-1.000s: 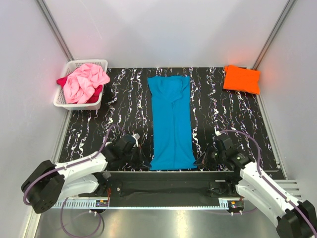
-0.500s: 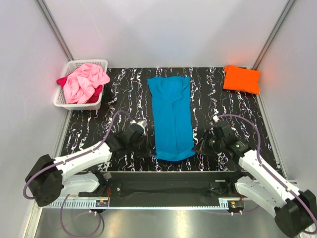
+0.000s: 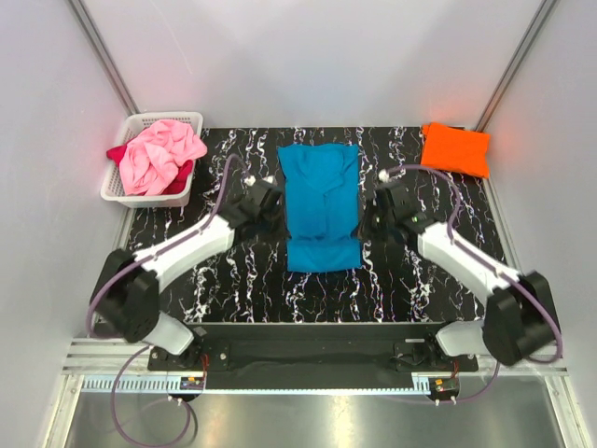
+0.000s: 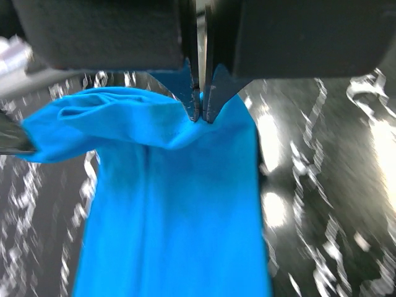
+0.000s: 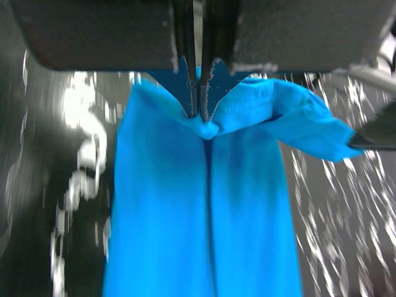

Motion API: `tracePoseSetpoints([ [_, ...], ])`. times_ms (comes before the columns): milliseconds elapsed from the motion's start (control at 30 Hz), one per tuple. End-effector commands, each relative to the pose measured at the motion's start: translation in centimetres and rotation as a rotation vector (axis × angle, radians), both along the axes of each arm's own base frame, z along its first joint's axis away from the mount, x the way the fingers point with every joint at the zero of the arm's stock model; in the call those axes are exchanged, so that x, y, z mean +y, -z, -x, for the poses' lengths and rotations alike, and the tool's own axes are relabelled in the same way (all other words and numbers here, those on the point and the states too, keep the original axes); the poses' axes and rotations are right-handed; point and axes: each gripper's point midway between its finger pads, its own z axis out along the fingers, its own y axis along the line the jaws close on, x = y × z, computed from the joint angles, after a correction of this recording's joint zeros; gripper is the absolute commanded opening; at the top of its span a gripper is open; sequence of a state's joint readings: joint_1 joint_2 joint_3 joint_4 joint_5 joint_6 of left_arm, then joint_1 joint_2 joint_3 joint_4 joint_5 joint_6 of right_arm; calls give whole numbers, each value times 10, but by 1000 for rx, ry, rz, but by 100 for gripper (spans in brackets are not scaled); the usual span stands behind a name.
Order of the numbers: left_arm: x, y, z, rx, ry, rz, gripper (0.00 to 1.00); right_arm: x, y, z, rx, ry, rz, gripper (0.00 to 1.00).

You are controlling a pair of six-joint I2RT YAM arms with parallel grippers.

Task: Fold and stack the t-shirts
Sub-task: Fold the tshirt

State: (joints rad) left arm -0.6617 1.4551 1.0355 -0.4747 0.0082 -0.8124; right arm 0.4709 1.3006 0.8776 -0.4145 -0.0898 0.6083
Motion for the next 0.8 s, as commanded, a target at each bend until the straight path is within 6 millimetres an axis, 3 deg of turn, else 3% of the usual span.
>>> tracePoseSetpoints([
  [0,5,-14,-46,-77,-17,-46,0,-3,-33,-64,-177,15,36,0],
  [100,5,-21,-78,-100,-26,-45,0,-12,-30,-106,-186,44,57,0],
  [167,5,-6,-97,-76,-28,-70,0,-11,-26,-134,-185,46,57,0],
  [200,7,-17,-117,-109,-38,-65,0,-16,-24,-145,-190,54,71,0],
  [233,2,-1,-123,-70,-21,-65,0,-13,-18,-161,-190,53,75,0],
  [267,1,-1,-133,-75,-18,-65,0,-15,-14,-170,-186,57,75,0],
  [300,1,-12,-150,-104,-24,-57,0,-17,-10,-178,-181,55,71,0],
  [333,0,5,-159,-78,-22,-71,0,-15,-2,-192,-175,57,73,0],
  [433,-6,5,-188,-80,-10,-33,0,-14,13,-217,-166,57,63,0],
  [467,-7,26,-194,-43,-5,-45,0,-13,16,-223,-165,55,60,0],
  [500,-8,21,-206,-61,-5,-35,5,-10,20,-227,-160,40,53,3],
  [567,-7,27,-216,-75,0,-48,17,-10,28,-242,-158,38,52,23],
  [600,-5,28,-225,-97,-6,-55,20,-11,31,-246,-161,32,59,39],
  [633,-6,27,-230,-115,-1,-49,24,-10,35,-252,-162,34,60,45],
  [767,8,15,-246,-213,-60,-25,28,-19,29,-267,-180,52,45,52],
])
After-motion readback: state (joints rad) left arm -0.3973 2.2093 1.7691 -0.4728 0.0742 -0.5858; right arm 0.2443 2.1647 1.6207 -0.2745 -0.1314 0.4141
